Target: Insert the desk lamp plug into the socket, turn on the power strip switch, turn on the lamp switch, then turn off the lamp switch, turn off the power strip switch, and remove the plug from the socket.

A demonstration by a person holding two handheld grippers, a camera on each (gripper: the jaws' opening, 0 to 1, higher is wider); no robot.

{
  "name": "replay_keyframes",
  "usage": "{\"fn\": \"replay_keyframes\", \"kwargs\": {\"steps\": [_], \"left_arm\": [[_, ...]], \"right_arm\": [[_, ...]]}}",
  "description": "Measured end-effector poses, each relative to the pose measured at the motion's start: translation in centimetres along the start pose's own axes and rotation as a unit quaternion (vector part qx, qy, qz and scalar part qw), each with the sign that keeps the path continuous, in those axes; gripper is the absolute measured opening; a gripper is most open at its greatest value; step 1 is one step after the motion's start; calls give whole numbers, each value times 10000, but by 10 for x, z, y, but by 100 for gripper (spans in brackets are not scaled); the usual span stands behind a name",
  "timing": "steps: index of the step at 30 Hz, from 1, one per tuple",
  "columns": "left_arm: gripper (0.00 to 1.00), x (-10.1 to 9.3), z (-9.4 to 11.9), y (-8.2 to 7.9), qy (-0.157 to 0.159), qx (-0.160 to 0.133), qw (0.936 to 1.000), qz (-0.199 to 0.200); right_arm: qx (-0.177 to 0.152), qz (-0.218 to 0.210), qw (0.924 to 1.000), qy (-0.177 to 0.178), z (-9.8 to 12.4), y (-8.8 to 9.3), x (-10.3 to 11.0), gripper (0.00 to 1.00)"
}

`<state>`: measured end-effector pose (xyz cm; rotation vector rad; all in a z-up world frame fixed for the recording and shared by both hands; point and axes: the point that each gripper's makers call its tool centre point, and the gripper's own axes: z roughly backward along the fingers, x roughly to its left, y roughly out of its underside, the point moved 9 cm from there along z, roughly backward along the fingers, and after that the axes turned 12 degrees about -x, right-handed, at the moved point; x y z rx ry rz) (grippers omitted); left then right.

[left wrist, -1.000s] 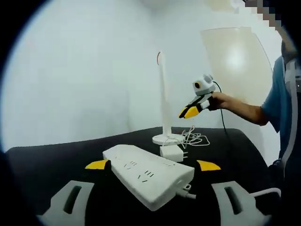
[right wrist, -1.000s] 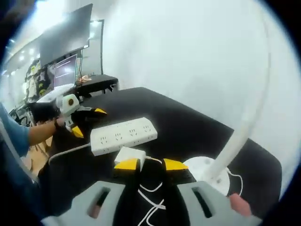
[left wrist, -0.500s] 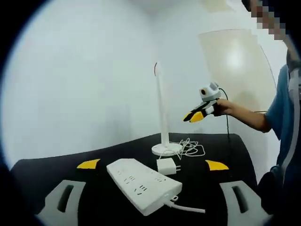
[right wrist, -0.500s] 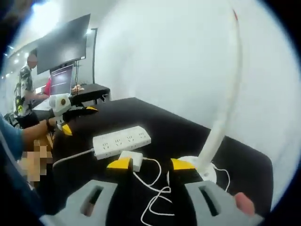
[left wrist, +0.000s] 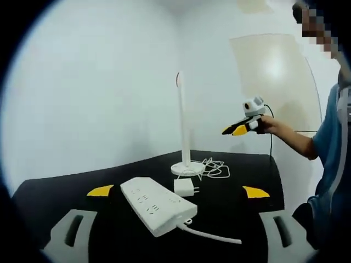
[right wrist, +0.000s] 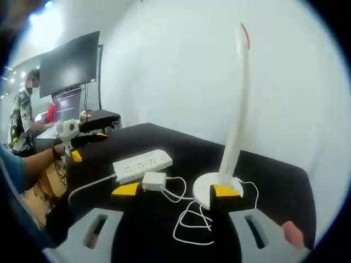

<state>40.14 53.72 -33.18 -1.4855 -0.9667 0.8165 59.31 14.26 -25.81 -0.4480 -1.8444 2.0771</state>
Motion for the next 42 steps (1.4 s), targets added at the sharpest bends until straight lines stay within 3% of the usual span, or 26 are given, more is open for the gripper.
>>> {"fn": "replay_keyframes", "kwargs": {"steps": [3, 10, 17, 20, 23, 35, 40, 42], "left_arm": [[89, -3, 4, 1, -24, -64, 10000, 51], [89, -10, 13, 13, -137, -300, 9989, 328], [89, -10, 27, 19, -230, -482, 9971, 535], [89, -13, 33, 24, -253, -390, 9969, 637], [89, -38, 34, 28, -264, -259, 9976, 580], [89, -64, 50, 22, -141, -141, 9965, 815], [89, -81, 57, 24, -60, 98, 9972, 734], [89, -78, 65, 26, -72, 161, 9975, 690]], "right_arm": [[-71, -87, 9998, 136, 12, 3, 3, 62], [-186, -183, 9990, 368, 44, 9, 5, 67], [-321, -276, 9972, 612, 61, 13, 1, 70], [-455, -340, 9962, 660, 68, 17, 1, 72], [-579, -463, 9953, 629, 73, 24, 7, 75], [-593, -479, 9937, 819, 96, 48, 18, 75], [-556, -475, 9934, 880, 106, 60, 24, 75], [-596, -494, 9925, 947, 110, 66, 27, 75]]}}
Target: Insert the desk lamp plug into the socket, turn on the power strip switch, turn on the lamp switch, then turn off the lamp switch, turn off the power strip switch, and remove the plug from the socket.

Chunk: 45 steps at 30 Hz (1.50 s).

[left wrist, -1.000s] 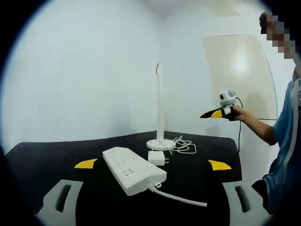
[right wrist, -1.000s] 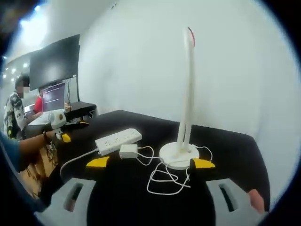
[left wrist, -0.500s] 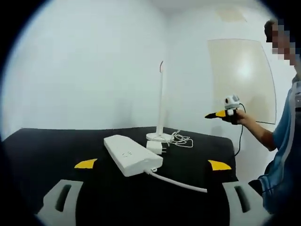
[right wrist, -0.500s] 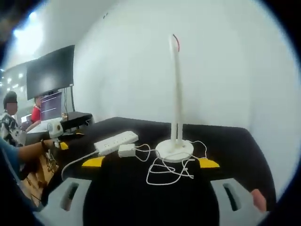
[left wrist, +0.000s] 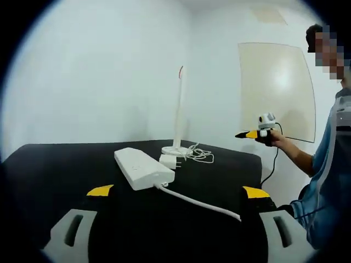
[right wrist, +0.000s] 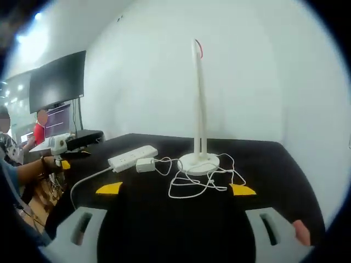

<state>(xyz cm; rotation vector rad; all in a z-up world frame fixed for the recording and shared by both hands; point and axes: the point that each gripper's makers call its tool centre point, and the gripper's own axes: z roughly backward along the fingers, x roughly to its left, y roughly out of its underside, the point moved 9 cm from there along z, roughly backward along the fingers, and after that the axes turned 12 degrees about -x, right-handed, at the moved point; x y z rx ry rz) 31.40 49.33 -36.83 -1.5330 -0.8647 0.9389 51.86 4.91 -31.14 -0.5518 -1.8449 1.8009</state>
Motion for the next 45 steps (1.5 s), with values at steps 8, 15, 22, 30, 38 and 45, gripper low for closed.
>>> {"fn": "replay_keyframes", "kwargs": {"steps": [8, 15, 22, 30, 38, 45], "left_arm": [[89, 25, 14, -5, -255, -190, 9994, -110], [89, 31, 13, -5, -394, -132, 9991, -127], [89, 33, 8, -11, -445, -106, 9989, -109], [88, 22, -14, -9, -473, -99, 9978, -447], [88, 35, -28, -3, -496, -176, 9970, -571], [84, 39, -36, 4, -217, -114, 9952, -947]], "right_arm": [[-238, -235, 9994, 84, 5, 16, -8, 75], [-291, -254, 9992, 100, 5, 27, -14, 75], [-319, -144, 9994, 25, -1, 39, -19, 75], [-496, -155, 9985, -149, -7, 53, -21, 75], [-620, -373, 9973, -86, -11, 62, -35, 75], [-625, -469, 9969, 1, -16, 71, -42, 75]]}}
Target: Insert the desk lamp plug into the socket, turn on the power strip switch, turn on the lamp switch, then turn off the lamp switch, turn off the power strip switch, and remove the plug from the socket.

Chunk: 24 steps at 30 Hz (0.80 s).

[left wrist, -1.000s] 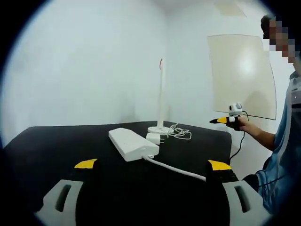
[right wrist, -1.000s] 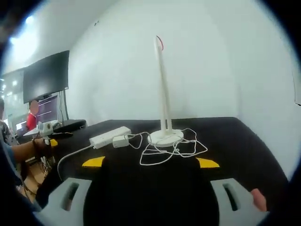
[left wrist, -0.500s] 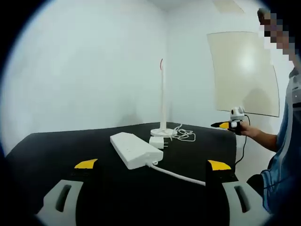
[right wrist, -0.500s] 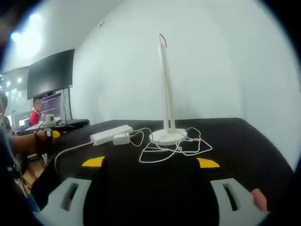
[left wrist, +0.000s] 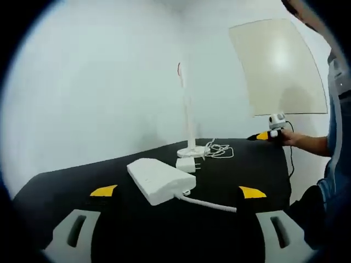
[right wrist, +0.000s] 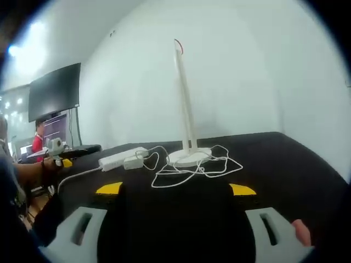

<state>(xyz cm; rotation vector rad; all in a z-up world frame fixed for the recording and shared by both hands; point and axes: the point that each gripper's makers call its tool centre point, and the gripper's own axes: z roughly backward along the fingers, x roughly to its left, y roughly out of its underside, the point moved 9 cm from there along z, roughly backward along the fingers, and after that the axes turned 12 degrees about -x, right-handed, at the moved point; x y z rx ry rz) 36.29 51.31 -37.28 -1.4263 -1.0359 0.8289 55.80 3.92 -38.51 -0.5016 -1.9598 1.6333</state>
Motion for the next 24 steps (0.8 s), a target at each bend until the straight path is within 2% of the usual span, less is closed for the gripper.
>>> {"fn": "replay_keyframes", "kwargs": {"steps": [2, 6, 10, 17, 20, 24], "left_arm": [[84, 4, -2, 2, 34, -81, 9997, 213], [82, 8, 0, 11, -105, -112, 9995, 276], [81, 1, -1, 13, -201, -79, 9993, 294], [83, 17, 2, 19, -152, -131, 9985, 512], [84, 21, 4, 19, -167, -165, 9981, 575], [84, 22, 5, 20, -231, -213, 9978, 578]], "right_arm": [[4, -126, 9999, -66, -2, 1, 3, 75], [73, 8, 10000, -56, -5, 2, 4, 75], [98, 54, 9999, -20, -6, 3, 1, 75], [84, 98, 9999, 14, -11, 3, -3, 75], [168, 119, 9998, 77, -12, 5, -3, 75], [374, -125, 9992, 101, -11, 6, -3, 75]]}}
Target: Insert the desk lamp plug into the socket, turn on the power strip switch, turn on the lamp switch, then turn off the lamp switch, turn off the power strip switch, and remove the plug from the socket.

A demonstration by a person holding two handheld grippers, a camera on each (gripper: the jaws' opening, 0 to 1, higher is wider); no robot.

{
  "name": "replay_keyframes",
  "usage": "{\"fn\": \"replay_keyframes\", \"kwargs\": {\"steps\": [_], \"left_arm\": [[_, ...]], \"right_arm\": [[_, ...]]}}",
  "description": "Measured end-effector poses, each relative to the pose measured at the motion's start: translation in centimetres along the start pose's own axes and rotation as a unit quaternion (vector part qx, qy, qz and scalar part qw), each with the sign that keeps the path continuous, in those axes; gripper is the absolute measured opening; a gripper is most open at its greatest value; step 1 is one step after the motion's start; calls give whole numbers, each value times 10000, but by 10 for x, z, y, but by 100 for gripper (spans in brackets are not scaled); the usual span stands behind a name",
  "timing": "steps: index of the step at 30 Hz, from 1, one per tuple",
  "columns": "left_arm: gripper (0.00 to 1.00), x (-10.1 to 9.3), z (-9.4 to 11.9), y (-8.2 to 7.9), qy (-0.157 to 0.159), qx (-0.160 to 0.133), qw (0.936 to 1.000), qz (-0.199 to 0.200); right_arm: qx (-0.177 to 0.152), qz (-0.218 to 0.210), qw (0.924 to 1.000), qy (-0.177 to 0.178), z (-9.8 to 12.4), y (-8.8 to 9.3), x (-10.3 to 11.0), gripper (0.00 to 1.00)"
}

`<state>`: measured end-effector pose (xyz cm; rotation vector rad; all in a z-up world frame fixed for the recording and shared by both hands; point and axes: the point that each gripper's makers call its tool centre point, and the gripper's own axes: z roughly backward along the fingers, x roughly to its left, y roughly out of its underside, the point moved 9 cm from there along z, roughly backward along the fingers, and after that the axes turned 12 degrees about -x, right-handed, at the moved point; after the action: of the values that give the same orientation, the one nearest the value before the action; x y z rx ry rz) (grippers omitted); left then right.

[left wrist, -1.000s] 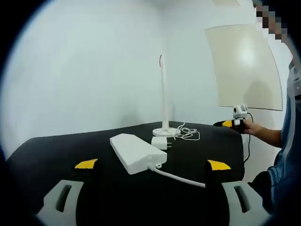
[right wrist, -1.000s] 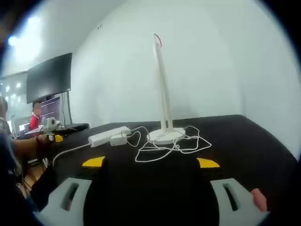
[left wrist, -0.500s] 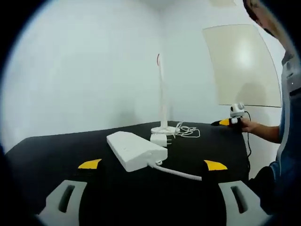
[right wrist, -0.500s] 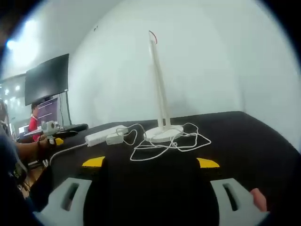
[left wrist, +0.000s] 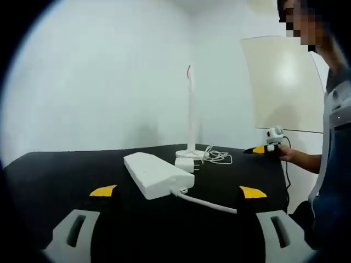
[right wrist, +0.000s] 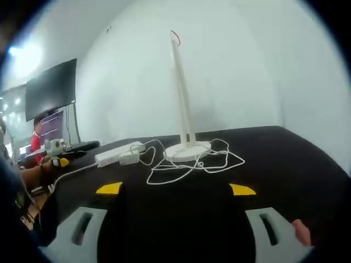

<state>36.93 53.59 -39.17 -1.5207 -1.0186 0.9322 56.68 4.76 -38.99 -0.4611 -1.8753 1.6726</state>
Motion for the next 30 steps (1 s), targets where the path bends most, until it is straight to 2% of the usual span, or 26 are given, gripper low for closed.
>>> {"fn": "replay_keyframes", "kwargs": {"steps": [3, 6, 11, 14, 17, 24, 26, 27, 29, 30], "left_arm": [[84, 0, 0, 2, -15, 3, 10000, -90], [84, 3, 0, 2, -17, 38, 9999, -93], [83, 0, 2, -1, 5, -82, 10000, 44], [85, -1, 1, 0, 6, -33, 10000, 68], [87, -1, 1, 1, 7, -38, 10000, 80], [89, -3, 0, 0, 33, -45, 9999, 109], [89, -4, 0, 0, 32, -46, 9999, 116], [89, -4, 0, 0, 27, -57, 9999, 88], [89, -4, 0, -1, 14, -96, 9999, 75], [89, -4, 0, -2, 9, -119, 9999, 84]], "right_arm": [[-34, -68, 10000, -23, -1, -6, 0, 75], [-205, 282, 9994, -68, -11, -14, 4, 75], [-77, 285, 9994, -204, -22, -5, 2, 75], [-27, 297, 9994, -188, -21, -1, -2, 75], [-173, 281, 9991, -262, -19, -3, 0, 75], [-61, 213, 9995, -240, -15, 4, -3, 74], [-52, 149, 9996, -215, -15, 5, -6, 69], [62, 135, 9998, -128, -13, 7, -10, 66], [-17, 147, 9998, -142, -12, 5, -12, 64], [-263, -13, 9993, -257, -12, 1, -9, 64]]}}
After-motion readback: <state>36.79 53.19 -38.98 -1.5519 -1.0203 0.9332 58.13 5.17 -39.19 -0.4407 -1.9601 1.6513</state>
